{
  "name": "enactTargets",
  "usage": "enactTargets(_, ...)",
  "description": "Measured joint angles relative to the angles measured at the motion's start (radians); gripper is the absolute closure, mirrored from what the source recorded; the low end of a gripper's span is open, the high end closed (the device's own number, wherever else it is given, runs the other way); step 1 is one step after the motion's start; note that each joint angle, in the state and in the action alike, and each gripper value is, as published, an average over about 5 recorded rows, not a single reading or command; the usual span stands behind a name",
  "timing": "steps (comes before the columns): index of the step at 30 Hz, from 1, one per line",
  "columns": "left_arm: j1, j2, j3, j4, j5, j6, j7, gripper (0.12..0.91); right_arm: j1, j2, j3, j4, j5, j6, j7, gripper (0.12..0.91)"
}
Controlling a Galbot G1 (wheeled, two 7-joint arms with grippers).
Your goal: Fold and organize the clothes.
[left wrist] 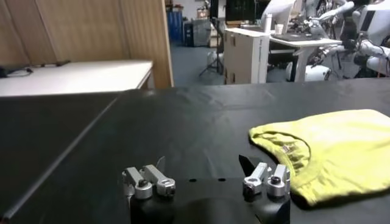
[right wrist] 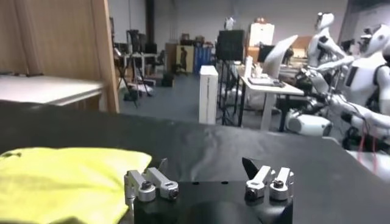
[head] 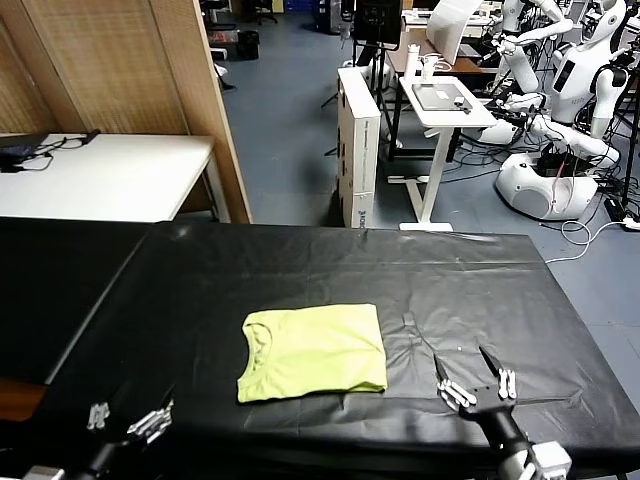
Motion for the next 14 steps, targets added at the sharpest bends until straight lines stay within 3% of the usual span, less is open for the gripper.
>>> enactTargets(6,-0.01,0.0,0.017,-0.004,0.0,0.01,0.006,0.123,-0.098,0.023,-0.033,0.011,-0.07,0.059,0.045,0.118)
enactTargets(14,-0.018,-0.003,0.032,0.002,0.009,0.02,0.018,0.123,-0.159,0.04,-0.062,0.029,-0.101,0.055,0.071,0.118)
